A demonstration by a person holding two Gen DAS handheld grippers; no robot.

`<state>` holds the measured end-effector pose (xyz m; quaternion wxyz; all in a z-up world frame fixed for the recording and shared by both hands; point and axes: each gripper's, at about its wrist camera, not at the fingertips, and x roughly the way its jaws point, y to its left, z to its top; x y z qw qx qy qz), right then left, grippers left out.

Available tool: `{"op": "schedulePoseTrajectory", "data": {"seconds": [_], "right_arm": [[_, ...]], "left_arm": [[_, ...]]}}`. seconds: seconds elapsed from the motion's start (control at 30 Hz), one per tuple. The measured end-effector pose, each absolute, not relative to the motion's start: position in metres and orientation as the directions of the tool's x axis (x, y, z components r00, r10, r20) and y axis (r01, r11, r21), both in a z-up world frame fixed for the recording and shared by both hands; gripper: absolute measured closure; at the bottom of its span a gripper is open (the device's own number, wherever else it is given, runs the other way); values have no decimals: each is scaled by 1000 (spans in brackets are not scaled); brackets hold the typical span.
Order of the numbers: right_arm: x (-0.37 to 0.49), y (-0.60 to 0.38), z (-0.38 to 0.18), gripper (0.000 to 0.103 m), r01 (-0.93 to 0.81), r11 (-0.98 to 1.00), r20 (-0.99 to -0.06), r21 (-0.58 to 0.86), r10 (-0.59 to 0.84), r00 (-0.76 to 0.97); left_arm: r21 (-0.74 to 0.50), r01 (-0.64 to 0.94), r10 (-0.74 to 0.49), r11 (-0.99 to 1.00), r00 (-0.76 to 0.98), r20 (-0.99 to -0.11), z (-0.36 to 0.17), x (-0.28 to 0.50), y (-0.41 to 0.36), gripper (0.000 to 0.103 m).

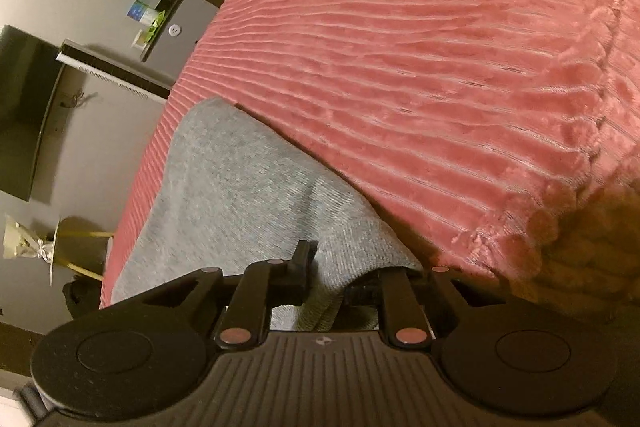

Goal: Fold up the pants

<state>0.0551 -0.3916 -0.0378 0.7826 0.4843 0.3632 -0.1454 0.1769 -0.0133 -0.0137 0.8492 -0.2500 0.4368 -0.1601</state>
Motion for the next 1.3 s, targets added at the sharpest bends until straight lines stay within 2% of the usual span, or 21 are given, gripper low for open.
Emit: {"op": "schedulePoseTrajectory", "data": {"seconds": [0.07,0.1,0.13,0.17,0.3,0.37,0.47,0.53,0.6,0.63,0.67,0.73,0.8,0.9,0.93,1.03,1.07,1.1,1.17,1.27,1.3], "right_arm": [[56,-392,-39,85,573,484,-702,661,130,700],[56,-393,-40,85,571,483,-700,664,132,702],[57,-393,-41,85,569,483,-698,666,133,704],[58,-393,-41,84,567,483,-697,667,134,705],[56,-394,-41,84,562,478,-690,675,141,710],[54,-394,-40,84,556,473,-683,684,147,716],[53,-391,-37,84,542,491,-678,682,145,721],[54,-388,-35,84,537,508,-681,673,144,718],[56,-386,-34,84,537,530,-693,656,141,707],[57,-384,-33,84,537,543,-699,646,137,702],[58,-383,-32,83,532,555,-701,640,138,699],[58,-382,-29,77,512,571,-697,642,156,700],[55,-383,-25,56,485,568,-685,665,205,699],[42,-376,-2,43,447,630,-700,635,223,679],[38,-372,6,42,418,668,-704,615,227,673],[22,-363,29,43,316,742,-677,591,244,694],[20,-360,35,50,284,753,-658,594,251,710],[20,-357,40,62,253,765,-641,593,257,723],[30,-352,43,65,212,799,-627,562,245,740],[57,-346,29,66,231,859,-691,456,179,700],[68,-343,19,66,230,882,-722,410,160,674]], "left_arm": [[-615,43,-527,788,563,-636,-13,182,-13,27],[-633,45,-545,773,558,-626,-12,184,-14,41],[-635,40,-545,771,557,-626,-12,187,-16,66],[-622,35,-533,782,552,-641,-11,190,-18,76],[-585,82,-510,807,595,-621,0,184,-26,84],[-544,167,-503,822,660,-558,21,171,-35,85],[-388,274,-450,880,741,-498,41,147,-47,84],[-292,259,-382,921,753,-536,34,146,-52,81],[-221,161,-269,962,705,-656,7,159,-54,77],[-222,139,-256,965,682,-685,-5,162,-52,71],[-235,125,-254,964,698,-670,-7,159,-50,68],[-229,77,-214,970,717,-663,1,154,-51,48],[-246,62,-210,967,739,-640,12,150,-47,47],[-267,47,-208,962,762,-613,30,147,-37,47],[-274,53,-215,960,767,-605,33,145,-32,47],[-284,116,-267,952,768,-582,43,148,-44,47],[-289,142,-292,947,757,-584,43,145,-48,46],[-292,170,-317,941,741,-591,40,143,-55,43],[-281,207,-341,937,717,-608,31,142,-73,43],[-222,235,-323,946,665,-673,4,140,-87,44],[-177,245,-298,953,660,-690,-5,142,-91,56]]}}
